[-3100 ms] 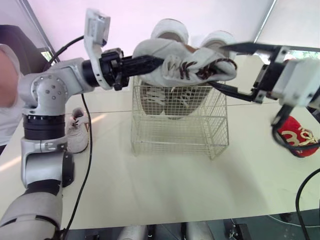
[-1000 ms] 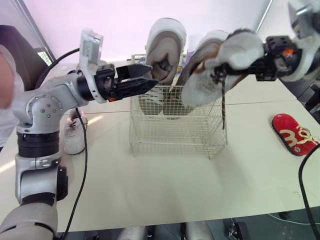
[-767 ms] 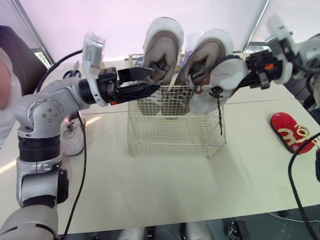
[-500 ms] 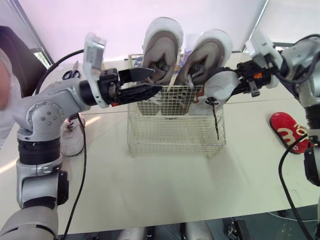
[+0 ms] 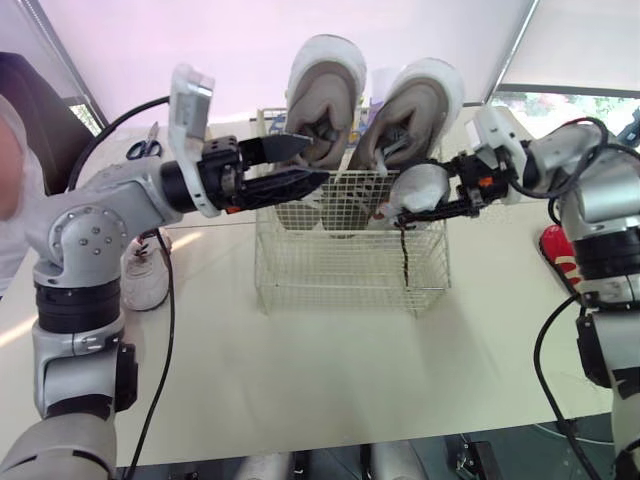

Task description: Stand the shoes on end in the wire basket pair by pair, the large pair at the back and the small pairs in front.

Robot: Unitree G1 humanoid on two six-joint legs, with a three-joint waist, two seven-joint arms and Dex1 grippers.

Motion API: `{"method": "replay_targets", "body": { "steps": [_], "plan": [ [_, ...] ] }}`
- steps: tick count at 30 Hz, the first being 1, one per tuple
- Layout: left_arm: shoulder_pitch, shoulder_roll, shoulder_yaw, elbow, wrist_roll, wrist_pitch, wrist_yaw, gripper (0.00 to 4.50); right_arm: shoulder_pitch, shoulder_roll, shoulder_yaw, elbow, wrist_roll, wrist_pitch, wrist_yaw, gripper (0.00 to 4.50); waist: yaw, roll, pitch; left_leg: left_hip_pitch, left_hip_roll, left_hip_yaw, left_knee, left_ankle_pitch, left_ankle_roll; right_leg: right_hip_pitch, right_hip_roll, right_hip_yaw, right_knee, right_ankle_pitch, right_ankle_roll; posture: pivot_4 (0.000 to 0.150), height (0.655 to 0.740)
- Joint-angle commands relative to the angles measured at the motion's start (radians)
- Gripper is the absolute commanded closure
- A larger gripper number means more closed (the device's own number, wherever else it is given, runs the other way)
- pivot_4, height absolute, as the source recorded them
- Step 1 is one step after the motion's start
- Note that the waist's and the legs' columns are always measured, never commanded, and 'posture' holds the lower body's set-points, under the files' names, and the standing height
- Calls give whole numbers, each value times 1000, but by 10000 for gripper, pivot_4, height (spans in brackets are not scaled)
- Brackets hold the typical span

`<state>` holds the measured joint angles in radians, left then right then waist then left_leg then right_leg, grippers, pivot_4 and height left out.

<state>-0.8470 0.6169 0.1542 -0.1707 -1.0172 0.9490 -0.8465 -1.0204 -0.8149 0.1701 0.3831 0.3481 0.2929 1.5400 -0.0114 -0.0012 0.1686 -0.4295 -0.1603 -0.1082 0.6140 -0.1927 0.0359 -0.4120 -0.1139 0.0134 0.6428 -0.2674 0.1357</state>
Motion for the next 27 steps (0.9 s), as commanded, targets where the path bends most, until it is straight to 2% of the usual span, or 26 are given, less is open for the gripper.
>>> {"method": "replay_targets", "body": {
  "steps": [1, 10, 17, 22, 27],
  "plan": [
    [-25, -1, 21, -25, -24, -4, -2, 0, 21, -9, -68, -90, 19, 20, -41, 575, 1, 0, 0, 0, 0, 0, 0, 0, 0, 0, 0, 0, 1, 0, 0, 1500, 7400],
    [-26, -8, 15, -30, -22, 0, -4, 0, 68, -115, -167, -263, 11, 48, -112, 575, 2, 0, 0, 0, 0, 0, 1, 0, 1, -1, 0, 0, 3, 0, 0, 1500, 7400],
    [-17, 9, 20, -36, -19, 10, -2, 0, 96, -210, -227, -312, -6, 55, -162, 575, 0, 0, 0, 0, 0, 0, 1, -2, 3, -1, 0, 0, 3, 0, 0, 1500, 7400],
    [-4, 77, 67, -44, -27, 38, 18, 0, 102, -258, -305, -370, 44, 99, -193, 575, -1, 1, 1, 0, 0, 0, 0, -2, 3, -2, 0, 1, 4, 0, 0, 1500, 7400],
    [6, 203, 141, 16, 5, 46, 28, 0, 53, -215, -344, -495, 153, 174, -246, 575, -3, 2, 1, 0, 0, 0, -1, -2, 3, -2, 0, 1, 4, 0, -1, 1500, 7400]
  ]
}}
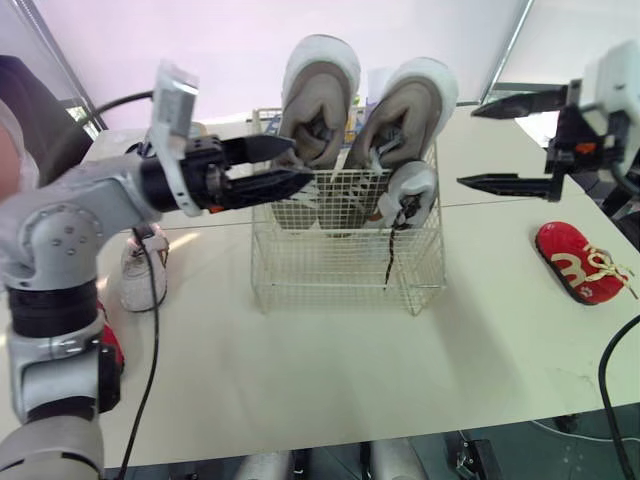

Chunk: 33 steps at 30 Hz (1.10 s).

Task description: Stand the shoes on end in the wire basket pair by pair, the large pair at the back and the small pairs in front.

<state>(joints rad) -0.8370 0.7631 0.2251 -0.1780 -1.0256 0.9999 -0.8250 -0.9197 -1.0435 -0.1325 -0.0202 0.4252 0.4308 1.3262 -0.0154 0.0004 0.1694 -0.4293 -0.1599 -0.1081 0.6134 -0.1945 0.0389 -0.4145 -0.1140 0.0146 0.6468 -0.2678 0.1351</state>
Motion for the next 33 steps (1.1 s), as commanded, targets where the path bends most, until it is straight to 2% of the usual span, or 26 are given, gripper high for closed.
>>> {"method": "replay_targets", "body": {
  "steps": [1, 6, 12, 17, 24, 32, 33],
  "plan": [
    [-1, 92, 87, 56, 42, -8, 26, 0, -57, 30, -36, -130, 99, 45, -44, 575, 1, 0, 0, 0, 0, 0, 0, 0, 0, 0, 0, 0, 0, 0, 0, 1500, 7400],
    [47, 223, 117, 217, 180, -34, 77, 0, -52, 73, 3, -261, 163, 73, -58, 575, 3, 0, 0, 1, 0, 0, 0, 0, 0, -4, 0, 0, 1, 0, 0, 1500, 7400],
    [92, 285, 10, 469, 415, -58, 156, 0, 45, 69, 81, -327, 119, -4, 4, 575, 17, -1, 0, 1, 0, 1, 1, 0, 0, -4, 0, 0, 1, 0, 0, 1500, 7400],
    [67, 267, -57, 665, 555, -148, 152, 0, 37, 79, 77, -343, 150, 8, -16, 575, 26, -2, 0, 0, 0, 1, 0, 0, 0, -6, 0, 0, 1, 1, 0, 1500, 7400],
    [28, 222, -151, 865, 686, -258, 54, 0, 41, 48, 42, -392, 200, 65, -51, 575, 28, -2, 0, -1, 0, 1, 0, 0, 0, -6, 0, 1, 1, 1, 0, 1500, 7400],
    [-81, 90, -193, 1185, 826, -451, 70, 0, 50, 18, 13, -432, 223, 120, -95, 575, 28, -3, -1, -1, 0, 1, 0, 0, 0, -6, -1, 0, 1, 1, 0, 1500, 7400],
    [-93, 69, -187, 1225, 835, -470, 87, 2538, 45, 13, 11, -436, 227, 130, -100, 140, 28, -2, -1, -1, 0, 1, 0, 0, 0, -6, -1, 0, 1, 1, 0, 1500, 7400]
  ]
}}
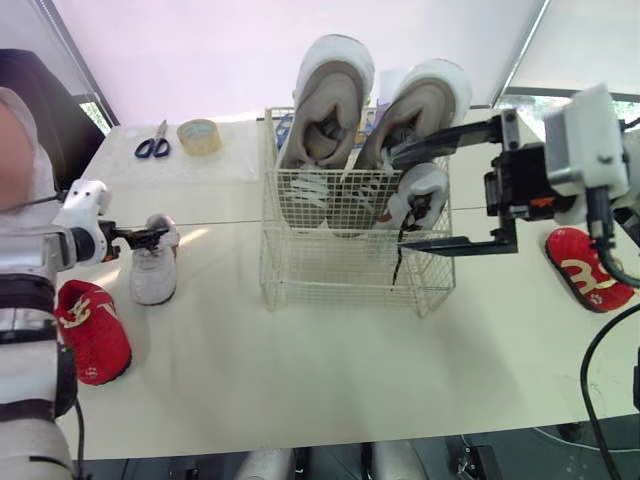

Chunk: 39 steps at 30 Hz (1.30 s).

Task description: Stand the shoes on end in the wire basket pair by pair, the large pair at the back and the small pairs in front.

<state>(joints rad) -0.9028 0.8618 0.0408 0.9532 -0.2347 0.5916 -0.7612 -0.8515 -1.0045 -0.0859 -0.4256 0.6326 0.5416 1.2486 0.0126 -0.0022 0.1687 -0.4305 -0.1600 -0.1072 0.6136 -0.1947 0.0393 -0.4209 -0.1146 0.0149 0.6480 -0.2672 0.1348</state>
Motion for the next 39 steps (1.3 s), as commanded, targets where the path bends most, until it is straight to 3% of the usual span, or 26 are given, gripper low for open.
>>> {"method": "replay_targets", "body": {
  "steps": [1, 3, 9, 10, 13, 16, 22, 26, 28, 31, 39],
  "plan": [
    [-37, -44, 4, 124, 52, -77, 32, 5515, -26, -29, -37, -33, 23, 26, -26, 0, 0, 0, 0, 0, 0, 0, 0, 0, 0, 0, 0, 0, 0, 0, 0, 1500, 7400],
    [-53, -61, 10, 168, 66, -98, 37, 12871, -29, -36, -40, -36, 28, 36, -30, 0, -1, 0, 0, 0, 0, 0, 0, 0, 0, 0, 0, 0, 0, 0, 0, 1500, 7400],
    [-108, -86, 69, 190, 43, -92, 37, 43336, -24, -56, -43, -37, 38, 49, -37, 0, 0, 0, 0, -1, 0, 0, 1, 0, 0, -1, 0, 0, 0, 0, 0, 1500, 7400],
    [-120, -87, 84, 171, 27, -77, 25, 44366, -21, -57, -42, -36, 35, 47, -36, 0, 0, 0, 0, -1, 0, 0, 1, 0, 0, -1, 0, 0, 0, 0, 0, 1500, 7400],
    [-162, -97, 181, 4, -90, 27, -26, 44366, -18, -53, -33, -20, 21, 34, -32, 0, 0, -3, 1, -5, 0, 0, 3, 0, 0, -4, 0, -1, 1, 0, 0, 1500, 7400],
    [-147, -134, 287, -237, -198, 49, 1, 44366, -20, -46, -24, -1, 9, 18, -26, 0, -1, -6, 2, -20, 0, -3, 14, 1, -1, -10, 2, -3, 7, 0, 0, 1500, 7400],
    [-77, -338, 470, -772, -456, 57, 173, 44366, -51, -26, 7, 51, -14, -20, -11, 0, -10, -6, 2, -18, 0, -1, 17, 2, -4, -6, 1, -1, 4, 3, 3, 1500, 7400],
    [-9, -489, 453, -1037, -542, 35, 291, 44366, -72, -19, 23, 77, -24, -35, 1, 0, -9, -6, 2, -14, 0, -1, 16, 1, -2, -4, 1, -1, 5, 3, 3, 1500, 7400],
    [23, -550, 423, -1114, -537, -5, 337, 44366, -79, -17, 29, 87, -28, -40, 7, 0, -8, -6, 2, -14, 0, -1, 17, 2, -2, -4, 2, -1, 6, 3, 3, 1500, 7400],
    [87, -608, 328, -1182, -426, -135, 347, 44366, -89, -13, 36, 92, -32, -39, 10, 0, -3, -6, 2, -14, 0, -1, 17, 2, -2, -4, 2, -1, 7, 3, 1, 1500, 7400],
    [232, -735, 134, -1153, -135, -515, 402, 44366, -91, -19, 34, 81, -24, -14, 5, 0, 2, -6, 2, -13, 0, 0, 18, 1, 0, -2, 2, -1, 6, 4, 1, 1500, 7400]
  ]
}}
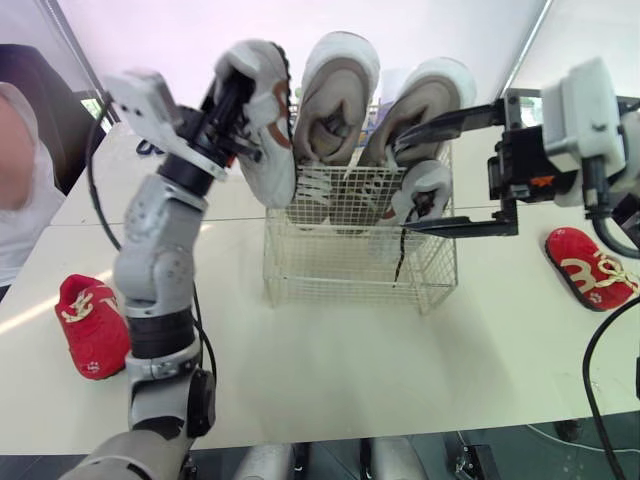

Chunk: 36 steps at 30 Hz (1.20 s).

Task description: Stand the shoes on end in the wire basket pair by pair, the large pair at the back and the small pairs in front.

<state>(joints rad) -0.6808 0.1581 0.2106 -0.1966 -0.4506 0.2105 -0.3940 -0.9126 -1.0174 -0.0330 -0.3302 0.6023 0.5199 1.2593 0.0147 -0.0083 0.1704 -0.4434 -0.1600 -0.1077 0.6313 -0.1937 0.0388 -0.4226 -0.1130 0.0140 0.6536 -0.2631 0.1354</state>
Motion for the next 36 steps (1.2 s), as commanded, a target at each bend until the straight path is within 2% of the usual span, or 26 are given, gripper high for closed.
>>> {"method": "replay_targets", "body": {
  "steps": [1, 7, 11, 15, 25, 31, 34, 36],
  "plan": [
    [22, -47, -47, 10, 103, -170, 46, 44366, -30, -7, -19, -17, 7, 12, -7, 0, 1, 0, 0, 0, 0, 0, 0, 0, 0, 0, 0, 0, 0, 0, 0, 1500, 7400],
    [67, -134, -121, 98, 233, -402, 94, 44366, -36, -14, -21, -26, 7, 34, -9, 0, 4, 0, 0, 0, 0, 0, 0, 0, 1, 1, 0, -1, -1, 0, 0, 1500, 7400],
    [123, -182, -198, 189, 334, -586, 109, 44366, -41, -18, -23, -34, 15, 55, -9, 0, 23, 1, -1, 1, 0, 0, 1, -1, 1, 2, 0, -1, -2, 0, 0, 1500, 7400],
    [143, -217, -243, 272, 375, -696, 125, 44366, -52, -20, -21, -36, 17, 71, -4, 0, 29, 0, -1, 1, 0, 0, 1, -1, 1, 2, 0, -1, -3, 1, -1, 1500, 7400],
    [169, -255, -310, 476, 473, -902, 156, 44366, -67, -35, -24, -47, 23, 109, -1, 0, 42, 2, -2, 2, 0, 0, 1, -1, 2, 1, 0, -2, -5, 1, 0, 1500, 7400],
    [219, -242, -328, 473, 439, -886, 134, 44366, -61, -42, -32, -56, 23, 120, -5, 0, 54, 3, -4, 2, 0, 0, 2, -1, 2, 2, 0, -2, -6, 2, -1, 1500, 7400],
    [244, -245, -333, 452, 395, -827, 117, 32652, -55, -41, -36, -58, 21, 120, -8, 0, 53, 7, -6, 3, 0, 0, 2, -1, 2, 2, 0, -2, -6, 2, 0, 1500, 7400],
    [264, -249, -326, 426, 377, -771, 127, 22832, -50, -38, -38, -58, 17, 114, -12, 0, 53, 7, -6, 3, 0, 0, 1, -1, 2, 2, 0, -2, -5, 2, 0, 1500, 7400]
  ]
}}
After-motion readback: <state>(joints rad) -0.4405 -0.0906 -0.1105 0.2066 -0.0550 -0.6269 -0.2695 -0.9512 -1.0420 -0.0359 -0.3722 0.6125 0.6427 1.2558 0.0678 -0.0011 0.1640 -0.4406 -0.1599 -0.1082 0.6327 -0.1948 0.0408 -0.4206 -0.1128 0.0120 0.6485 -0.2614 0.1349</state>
